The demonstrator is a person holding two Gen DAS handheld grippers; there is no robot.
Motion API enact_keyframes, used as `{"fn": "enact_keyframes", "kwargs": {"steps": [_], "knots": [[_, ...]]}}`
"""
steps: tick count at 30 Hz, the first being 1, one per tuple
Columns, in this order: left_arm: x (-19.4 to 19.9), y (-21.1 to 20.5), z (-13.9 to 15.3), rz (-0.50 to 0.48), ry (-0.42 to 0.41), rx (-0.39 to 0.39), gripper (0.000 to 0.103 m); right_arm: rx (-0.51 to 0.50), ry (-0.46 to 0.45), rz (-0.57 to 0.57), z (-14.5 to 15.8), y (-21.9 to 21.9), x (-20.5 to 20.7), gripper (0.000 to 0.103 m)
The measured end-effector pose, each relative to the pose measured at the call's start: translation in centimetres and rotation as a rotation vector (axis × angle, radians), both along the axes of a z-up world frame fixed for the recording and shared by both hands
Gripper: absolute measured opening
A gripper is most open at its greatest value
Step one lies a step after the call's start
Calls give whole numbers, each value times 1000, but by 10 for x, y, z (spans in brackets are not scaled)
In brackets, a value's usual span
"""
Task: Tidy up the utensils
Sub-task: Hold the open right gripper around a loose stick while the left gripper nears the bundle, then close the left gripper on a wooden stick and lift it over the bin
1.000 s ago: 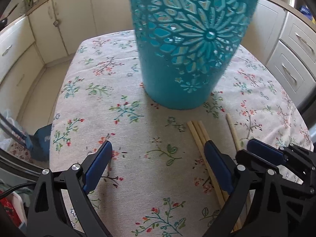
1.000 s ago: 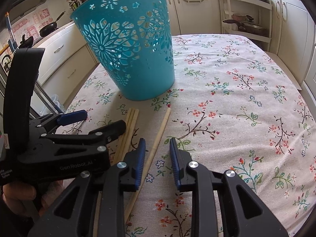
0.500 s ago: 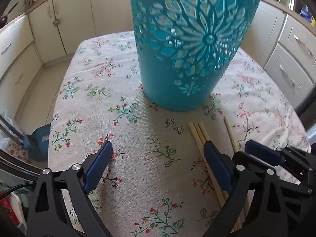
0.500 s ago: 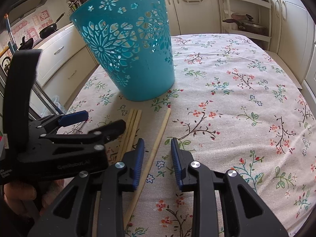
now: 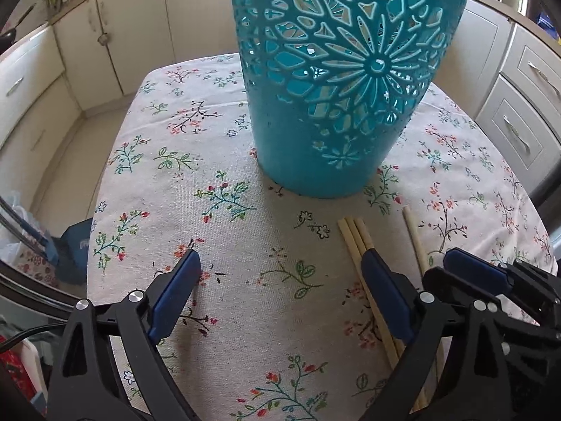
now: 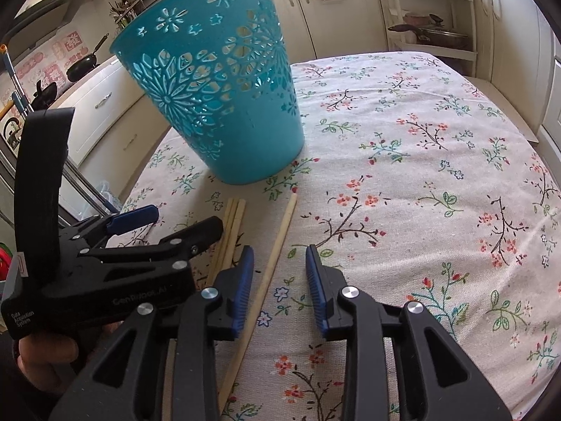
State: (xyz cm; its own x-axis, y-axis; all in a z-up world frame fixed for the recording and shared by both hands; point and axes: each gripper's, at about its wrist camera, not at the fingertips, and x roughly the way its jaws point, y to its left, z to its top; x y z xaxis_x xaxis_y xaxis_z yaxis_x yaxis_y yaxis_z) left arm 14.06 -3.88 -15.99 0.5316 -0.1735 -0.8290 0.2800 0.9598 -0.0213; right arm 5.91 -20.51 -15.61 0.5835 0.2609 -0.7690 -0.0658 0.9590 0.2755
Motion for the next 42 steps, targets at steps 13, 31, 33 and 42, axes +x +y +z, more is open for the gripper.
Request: {"fn": "enact_keyframes", "kwargs": {"steps": [13, 31, 33, 42], "knots": [[-1, -10, 1, 67, 31, 3, 88, 47, 12, -28, 0, -13, 0, 32], [-11, -16, 10, -69, 25, 38, 15, -139, -12, 40, 2, 17, 7, 26], [-9, -17, 11, -107, 43, 38, 9, -194, -18, 74, 0, 23, 8, 11], [-3, -3, 13, -127, 105, -15, 5, -109, 28, 112, -2, 6, 25, 8]]}}
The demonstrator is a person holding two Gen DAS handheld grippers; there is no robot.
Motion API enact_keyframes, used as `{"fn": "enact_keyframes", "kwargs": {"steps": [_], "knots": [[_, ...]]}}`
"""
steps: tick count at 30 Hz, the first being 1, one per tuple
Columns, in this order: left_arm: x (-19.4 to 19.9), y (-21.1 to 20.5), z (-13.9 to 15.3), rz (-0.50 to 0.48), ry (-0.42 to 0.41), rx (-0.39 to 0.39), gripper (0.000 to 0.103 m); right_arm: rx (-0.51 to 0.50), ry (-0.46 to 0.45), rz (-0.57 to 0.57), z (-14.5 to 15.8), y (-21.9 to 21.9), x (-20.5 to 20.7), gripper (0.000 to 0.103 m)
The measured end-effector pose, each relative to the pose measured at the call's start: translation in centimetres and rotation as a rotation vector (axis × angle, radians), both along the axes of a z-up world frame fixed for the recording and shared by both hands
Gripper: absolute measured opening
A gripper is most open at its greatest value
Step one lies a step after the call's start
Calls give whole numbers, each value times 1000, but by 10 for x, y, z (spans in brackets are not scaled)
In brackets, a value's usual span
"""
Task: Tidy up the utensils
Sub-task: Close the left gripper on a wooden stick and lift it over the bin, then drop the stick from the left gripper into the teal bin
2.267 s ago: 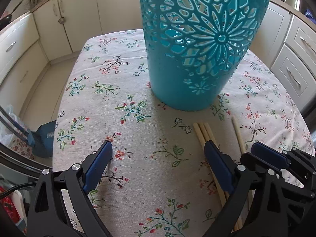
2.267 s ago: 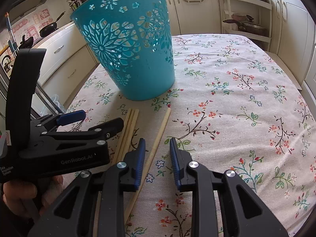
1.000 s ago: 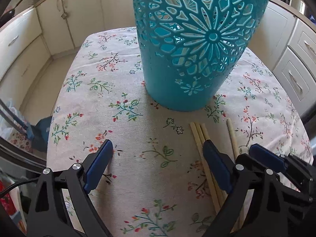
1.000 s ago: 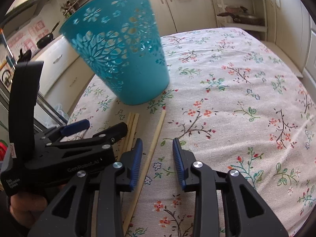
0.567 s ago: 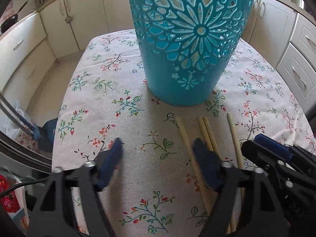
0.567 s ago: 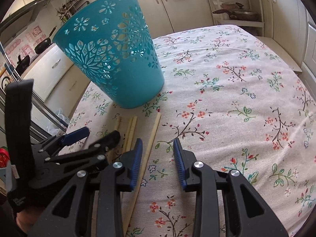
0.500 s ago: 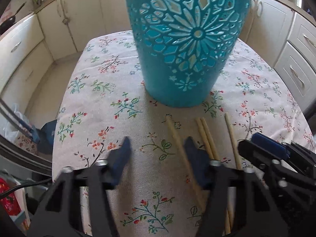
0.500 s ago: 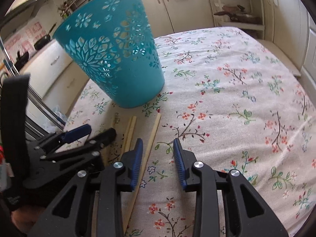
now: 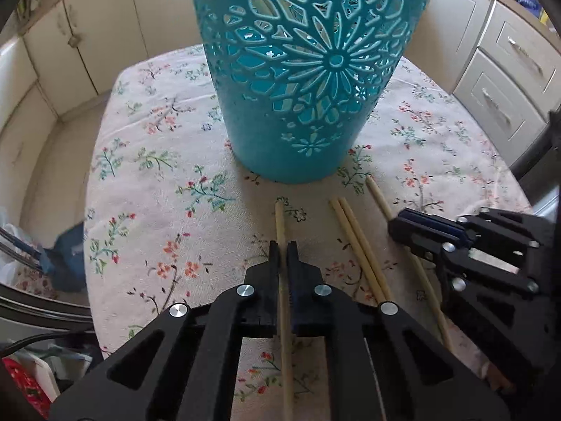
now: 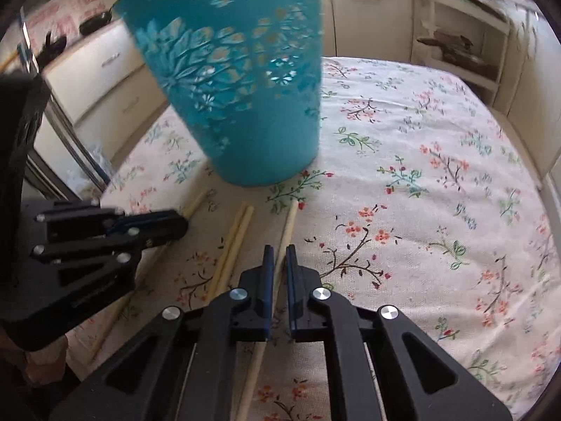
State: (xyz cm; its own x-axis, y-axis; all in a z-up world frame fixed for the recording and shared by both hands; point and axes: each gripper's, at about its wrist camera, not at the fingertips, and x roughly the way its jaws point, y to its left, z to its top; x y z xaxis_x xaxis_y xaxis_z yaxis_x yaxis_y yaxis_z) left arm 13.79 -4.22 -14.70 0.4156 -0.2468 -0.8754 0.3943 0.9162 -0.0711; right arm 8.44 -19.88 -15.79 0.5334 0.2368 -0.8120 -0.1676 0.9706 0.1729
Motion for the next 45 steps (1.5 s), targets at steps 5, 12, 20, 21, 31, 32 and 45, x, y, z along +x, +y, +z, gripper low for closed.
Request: {"fn": "enact_keyframes", "kwargs": {"steps": [5, 12, 20, 21, 31, 32, 45], "knots": [[-16, 5, 32, -47, -32, -68, 5, 74, -18, -34, -1, -7, -5, 7], [-24, 26, 116, -80, -122, -255, 4, 108, -29, -48, -2, -11, -5, 7], [4, 28, 231, -33, -399, -415, 5, 133, -27, -54, -2, -15, -1, 7], [9, 25, 239, -20, -421, -419, 4, 137, -26, -55, -2, -16, 0, 7], [73, -9, 246, 204, -648, -391, 5, 192, -17, -63, -5, -26, 1, 7], [78, -13, 242, 220, -659, -376, 5, 195, -17, -62, -5, -28, 1, 7], [101, -28, 185, 252, -630, -240, 5, 212, -13, -62, -5, -30, -1, 7]]}}
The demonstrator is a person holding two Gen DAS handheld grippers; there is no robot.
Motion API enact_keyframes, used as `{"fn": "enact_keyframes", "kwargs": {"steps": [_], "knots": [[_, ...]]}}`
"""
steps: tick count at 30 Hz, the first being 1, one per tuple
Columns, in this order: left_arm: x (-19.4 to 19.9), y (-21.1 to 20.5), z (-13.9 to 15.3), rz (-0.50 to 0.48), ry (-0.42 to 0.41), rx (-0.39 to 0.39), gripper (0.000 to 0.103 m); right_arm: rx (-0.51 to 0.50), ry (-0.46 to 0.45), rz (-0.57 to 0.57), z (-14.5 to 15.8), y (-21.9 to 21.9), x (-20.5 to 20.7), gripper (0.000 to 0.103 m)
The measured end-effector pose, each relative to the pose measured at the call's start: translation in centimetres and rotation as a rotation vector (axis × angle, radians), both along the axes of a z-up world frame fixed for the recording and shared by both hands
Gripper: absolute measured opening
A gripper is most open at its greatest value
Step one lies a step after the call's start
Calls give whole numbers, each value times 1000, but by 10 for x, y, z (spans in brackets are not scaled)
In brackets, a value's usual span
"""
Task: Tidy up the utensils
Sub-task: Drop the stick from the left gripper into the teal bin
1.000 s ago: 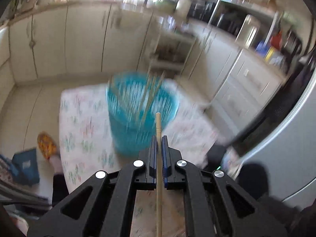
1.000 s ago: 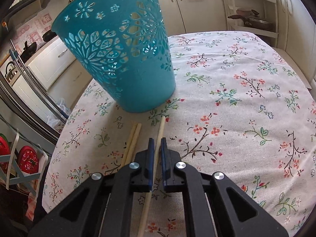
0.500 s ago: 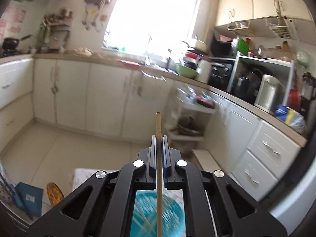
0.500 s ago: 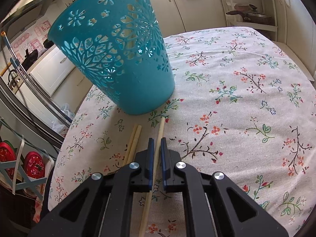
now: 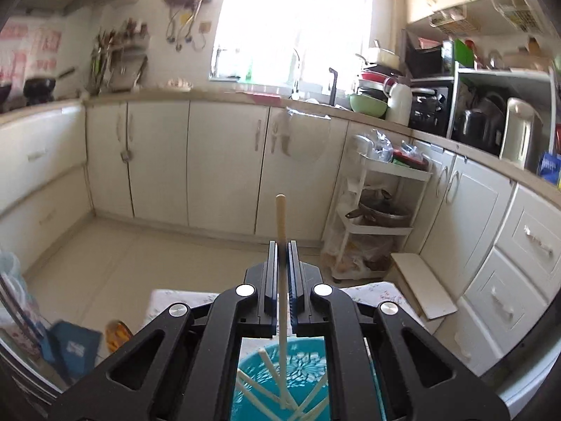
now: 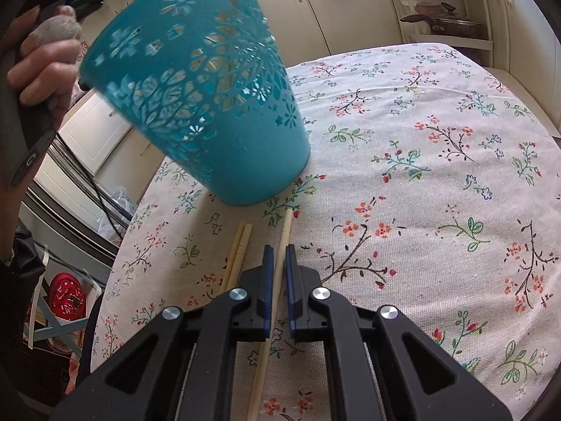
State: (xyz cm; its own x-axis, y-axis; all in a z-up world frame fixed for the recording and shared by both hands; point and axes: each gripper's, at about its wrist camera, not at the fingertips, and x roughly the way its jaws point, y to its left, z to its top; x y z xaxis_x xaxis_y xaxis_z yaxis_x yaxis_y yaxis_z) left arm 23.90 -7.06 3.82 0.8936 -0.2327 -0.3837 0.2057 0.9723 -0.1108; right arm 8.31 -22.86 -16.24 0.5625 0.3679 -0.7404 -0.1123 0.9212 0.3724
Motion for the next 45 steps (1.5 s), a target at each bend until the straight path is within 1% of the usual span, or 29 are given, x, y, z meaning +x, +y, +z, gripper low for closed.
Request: {"fn": "enact_keyframes", "kwargs": {"steps": [3, 5, 8, 9, 10, 11, 13, 14, 15, 16, 17, 18, 19, 20, 22, 23, 26, 30, 32, 34, 38, 41, 45], "knots": [[-4, 2, -1, -17, 20, 10, 5, -2, 0, -1, -1, 1, 0, 7], [-8, 10, 0, -23, 40, -11, 6, -4, 0, -1, -1, 1, 0, 7], [-23, 21, -3, -20, 54, -19, 11, -4, 0, 0, -1, 2, 1, 7], [-30, 27, -6, -15, 60, -18, 18, -5, 0, 0, -1, 2, 1, 7], [-38, 33, -11, -9, 68, -14, 26, -6, 0, 0, -1, 3, 1, 8], [-48, 40, -17, 0, 75, -7, 31, -6, -1, 3, -1, 3, 1, 9], [-68, 50, -34, 19, 85, 18, 47, -8, -2, 7, -1, 3, 1, 10], [-74, 53, -43, 24, 94, 31, 50, -19, -4, 7, 0, 4, 0, 10], [-84, 57, -61, 28, 122, 56, 53, -32, -7, 8, 1, 6, -1, 10], [-91, 60, -73, 21, 121, 63, 59, -45, -9, 10, 1, 9, -1, 11], [-101, 64, -79, 25, 87, 51, 67, -64, -15, 10, 2, 11, -3, 12], [-108, 64, -89, 46, 95, 91, 77, -83, -17, 10, 3, 14, -5, 12], [-109, 63, -98, 27, 129, 116, 82, -99, -18, 6, 3, 15, -7, 12], [-111, 63, -106, -12, 161, 101, 82, -107, -21, 2, 3, 16, -9, 12], [-117, 64, -110, 4, 151, 89, 82, -133, -30, -3, 4, 18, -12, 12], [-118, 62, -111, 2, 141, 99, 82, -145, -32, -2, 4, 19, -13, 12], [-116, 59, -105, -32, 99, 107, 82, -156, -15, -10, 5, 21, -9, 12], [-99, 61, -95, -78, 101, 86, 82, -171, -19, -16, 4, 24, -9, 12], [-86, 59, -94, -106, 118, 93, 82, -171, -23, -17, 4, 23, -10, 12], [-74, 58, -92, -113, 134, 96, 82, -163, -25, -16, 3, 21, -11, 12], [-37, 57, -93, -161, 210, 103, 82, -152, -27, -17, 4, 23, -17, 13], [-10, 53, -97, -174, 250, 129, 82, -142, -26, -14, 4, 22, -17, 14], [15, 50, -97, -185, 285, 140, 82, -134, -27, -9, 5, 21, -16, 16]]}}
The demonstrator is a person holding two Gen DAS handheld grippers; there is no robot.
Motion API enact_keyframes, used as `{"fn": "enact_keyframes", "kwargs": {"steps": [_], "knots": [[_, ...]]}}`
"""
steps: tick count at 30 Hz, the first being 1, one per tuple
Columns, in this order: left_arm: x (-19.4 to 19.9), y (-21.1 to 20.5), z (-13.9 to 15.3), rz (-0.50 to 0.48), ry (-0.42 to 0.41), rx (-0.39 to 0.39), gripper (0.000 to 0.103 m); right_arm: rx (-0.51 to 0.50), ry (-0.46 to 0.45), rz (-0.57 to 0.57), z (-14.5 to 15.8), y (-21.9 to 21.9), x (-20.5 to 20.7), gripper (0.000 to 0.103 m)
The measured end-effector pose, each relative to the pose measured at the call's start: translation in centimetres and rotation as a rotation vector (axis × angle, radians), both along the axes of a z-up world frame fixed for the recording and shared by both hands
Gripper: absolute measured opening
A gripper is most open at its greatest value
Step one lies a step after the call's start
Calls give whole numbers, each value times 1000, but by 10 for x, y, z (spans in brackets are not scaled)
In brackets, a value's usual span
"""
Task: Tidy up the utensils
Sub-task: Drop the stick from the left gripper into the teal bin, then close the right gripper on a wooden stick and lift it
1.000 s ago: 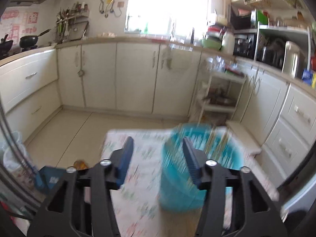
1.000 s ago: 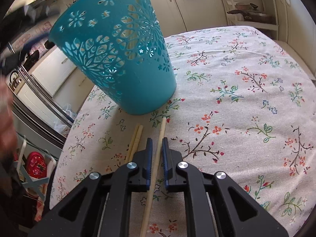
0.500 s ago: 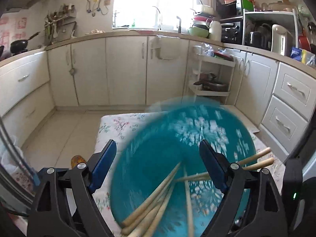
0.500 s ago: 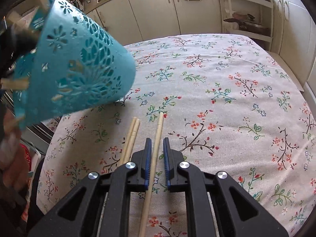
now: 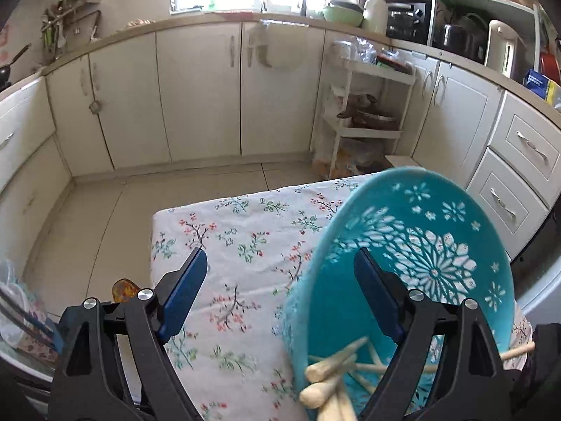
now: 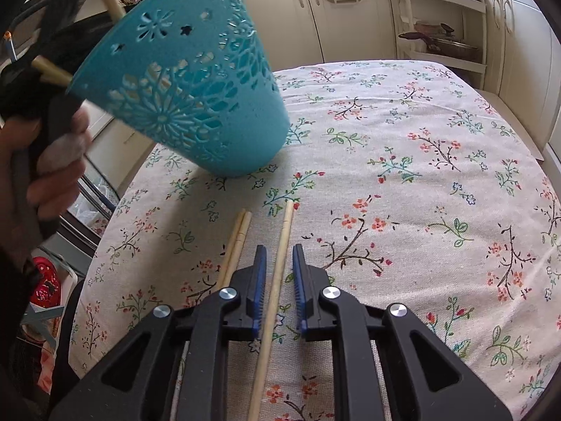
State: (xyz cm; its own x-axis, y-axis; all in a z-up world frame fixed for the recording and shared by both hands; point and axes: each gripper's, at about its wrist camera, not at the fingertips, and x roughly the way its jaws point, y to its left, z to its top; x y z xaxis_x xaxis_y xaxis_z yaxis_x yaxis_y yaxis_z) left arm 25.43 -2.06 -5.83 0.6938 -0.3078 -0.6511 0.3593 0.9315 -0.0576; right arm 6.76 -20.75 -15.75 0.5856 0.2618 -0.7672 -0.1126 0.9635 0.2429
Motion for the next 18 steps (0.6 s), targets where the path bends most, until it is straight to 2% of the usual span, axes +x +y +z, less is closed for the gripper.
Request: {"fn": "enact_keyframes", "kwargs": {"steps": [5, 11, 14, 18], "knots": [[20, -16, 5, -35, 41, -4, 82, 9, 10, 0, 0, 1, 1, 17], [24, -21, 29, -32, 7, -50, 82, 10, 15, 7, 1, 2, 1, 17], [11, -4, 42, 12, -25, -102, 82, -30, 10, 19, 2, 4, 4, 17], [-36, 23, 55, 36, -103, -150, 85, -107, -3, 7, 3, 10, 3, 11]]}}
